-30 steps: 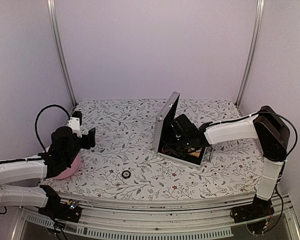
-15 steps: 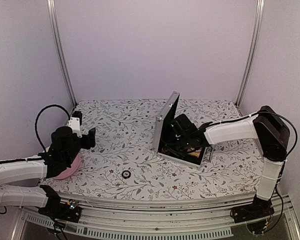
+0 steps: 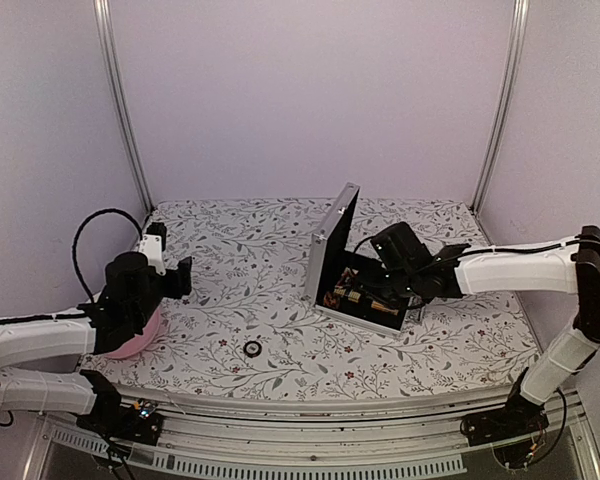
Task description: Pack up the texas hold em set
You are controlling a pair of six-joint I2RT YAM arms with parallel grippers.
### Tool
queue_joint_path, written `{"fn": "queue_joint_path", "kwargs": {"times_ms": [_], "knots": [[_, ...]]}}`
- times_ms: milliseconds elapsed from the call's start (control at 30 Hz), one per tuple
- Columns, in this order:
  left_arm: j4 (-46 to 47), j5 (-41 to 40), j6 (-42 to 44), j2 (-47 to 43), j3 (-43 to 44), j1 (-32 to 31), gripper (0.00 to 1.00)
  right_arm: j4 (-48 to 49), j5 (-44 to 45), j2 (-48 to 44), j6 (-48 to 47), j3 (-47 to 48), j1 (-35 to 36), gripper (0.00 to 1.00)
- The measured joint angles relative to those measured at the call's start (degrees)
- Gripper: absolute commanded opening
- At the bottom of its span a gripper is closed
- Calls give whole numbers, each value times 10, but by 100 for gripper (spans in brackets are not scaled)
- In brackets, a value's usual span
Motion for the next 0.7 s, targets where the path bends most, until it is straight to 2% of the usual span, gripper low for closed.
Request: {"fn": "queue_joint_path", "kwargs": {"times_ms": [167, 300, 600, 700], "knots": [[-85, -3, -60, -3, 54, -26, 74, -20, 18, -98, -53, -46, -20, 68], [-178, 32, -153, 20, 126, -66, 72, -32, 35, -151, -98, -70, -31, 70], [-404, 73, -288, 266, 313, -215, 72, -40, 43, -199, -143, -108, -41, 73], [-463, 80, -305, 316, 350, -235, 72, -37, 42, -206, -149, -122, -42, 73]]}}
